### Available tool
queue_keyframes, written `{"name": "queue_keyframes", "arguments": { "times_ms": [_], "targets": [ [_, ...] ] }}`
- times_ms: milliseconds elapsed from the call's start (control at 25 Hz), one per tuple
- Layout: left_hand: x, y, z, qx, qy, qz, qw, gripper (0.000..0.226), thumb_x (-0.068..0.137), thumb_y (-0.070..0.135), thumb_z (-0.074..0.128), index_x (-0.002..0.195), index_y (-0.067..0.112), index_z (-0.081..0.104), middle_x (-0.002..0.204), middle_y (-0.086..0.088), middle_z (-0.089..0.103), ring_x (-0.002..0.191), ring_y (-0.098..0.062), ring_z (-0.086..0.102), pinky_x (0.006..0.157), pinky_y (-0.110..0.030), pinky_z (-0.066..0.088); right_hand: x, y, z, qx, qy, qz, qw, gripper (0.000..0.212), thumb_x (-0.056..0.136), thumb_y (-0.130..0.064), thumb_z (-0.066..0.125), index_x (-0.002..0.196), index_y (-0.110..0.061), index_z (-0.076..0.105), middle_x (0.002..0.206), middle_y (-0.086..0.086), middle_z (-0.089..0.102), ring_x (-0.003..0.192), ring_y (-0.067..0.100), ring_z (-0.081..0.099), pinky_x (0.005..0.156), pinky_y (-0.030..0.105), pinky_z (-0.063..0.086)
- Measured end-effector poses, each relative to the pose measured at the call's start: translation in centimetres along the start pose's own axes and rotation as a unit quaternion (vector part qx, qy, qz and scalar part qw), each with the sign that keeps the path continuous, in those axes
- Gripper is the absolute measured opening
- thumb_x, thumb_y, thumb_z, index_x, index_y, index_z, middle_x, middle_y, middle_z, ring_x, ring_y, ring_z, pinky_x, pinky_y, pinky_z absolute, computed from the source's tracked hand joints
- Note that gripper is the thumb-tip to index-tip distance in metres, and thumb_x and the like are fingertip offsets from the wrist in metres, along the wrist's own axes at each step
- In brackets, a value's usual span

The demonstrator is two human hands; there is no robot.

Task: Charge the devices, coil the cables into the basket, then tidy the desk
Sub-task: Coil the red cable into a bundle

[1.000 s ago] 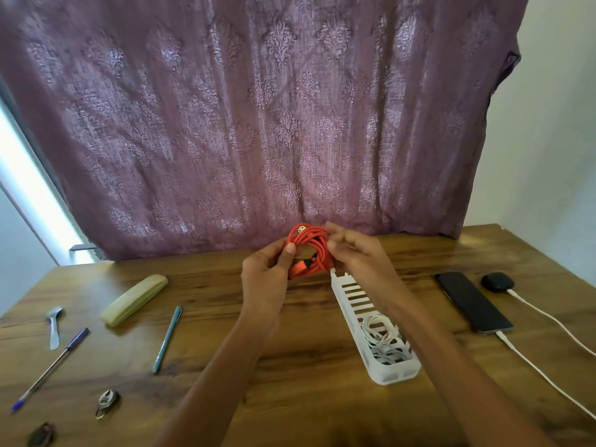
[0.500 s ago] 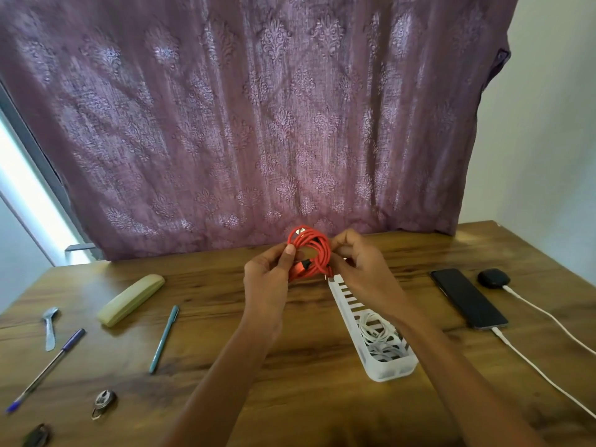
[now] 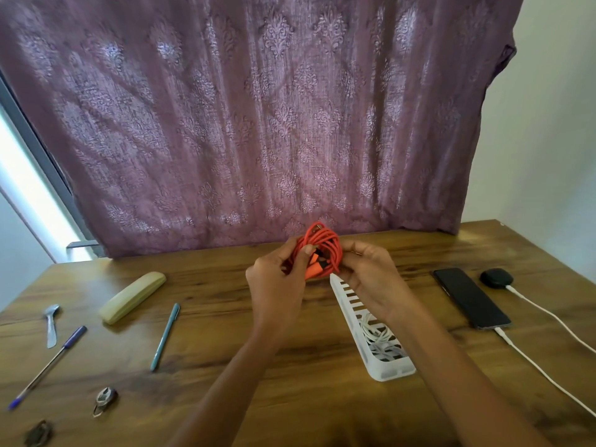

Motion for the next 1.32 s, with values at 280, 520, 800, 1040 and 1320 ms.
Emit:
{"name": "queue_keyframes", "arguments": {
  "times_ms": [280,520,800,1040,1320],
  "targets": [
    [0.2,-1.1,0.2,0.043,-0.047,0.022,0.998,0.017,0.088,0.018,0.063,0.102,0.019,0.072,0.068,0.024,0.061,0.058,0.017,0.055,0.056,0.000,0.038,-0.4,-0.4,-0.3,-0.047,-0.033,0.025,0.998,0.026,0.085,0.003,0.058,0.111,0.005,0.061,0.084,0.011,0.067,0.068,0.011,0.066,0.058,0.020,0.053],
    [0.6,-1.9,0.1,-0.011,-0.152,-0.020,0.988,0.026,0.089,0.023,0.061,0.111,0.036,0.065,0.087,0.019,0.071,0.079,0.016,0.059,0.074,-0.002,0.041,-0.2,-0.1,0.0,-0.022,-0.002,0.002,1.000,0.022,0.087,0.007,0.054,0.108,0.000,0.060,0.078,0.010,0.069,0.063,0.010,0.068,0.059,0.022,0.056],
    [1.1,-2.8,-0.1,-0.154,-0.231,-0.088,0.957,0.040,0.089,-0.001,0.055,0.102,0.035,0.067,0.097,0.004,0.073,0.098,-0.012,0.066,0.089,-0.031,0.051,0.2,0.2,0.2,-0.003,0.005,0.049,0.999,0.025,0.087,0.007,0.054,0.111,0.000,0.054,0.081,0.013,0.066,0.062,0.013,0.067,0.060,0.027,0.057],
    [1.1,-3.3,-0.2,-0.163,-0.258,-0.110,0.946,0.042,0.084,0.000,0.062,0.108,0.035,0.065,0.100,0.001,0.072,0.099,-0.012,0.064,0.082,-0.028,0.054,0.6,0.6,-0.1,0.039,-0.001,0.081,0.996,0.025,0.086,0.006,0.056,0.110,-0.001,0.056,0.067,0.007,0.069,0.059,0.015,0.067,0.062,0.036,0.058],
    [1.3,-3.1,0.0,-0.132,-0.255,-0.091,0.953,0.045,0.083,-0.008,0.060,0.117,0.022,0.061,0.088,0.007,0.072,0.082,0.000,0.066,0.071,-0.015,0.051,0.8,0.8,0.0,0.036,-0.051,0.119,0.991,0.017,0.089,0.006,0.048,0.103,0.003,0.058,0.079,0.013,0.064,0.067,0.018,0.065,0.074,0.042,0.056]
  ]
}}
Point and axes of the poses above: each hand's wrist, its own x-axis towards the middle knuckle, its own z-axis out of the palm, y = z × x, the point moved 2 cm from there along x, towards the middle knuckle
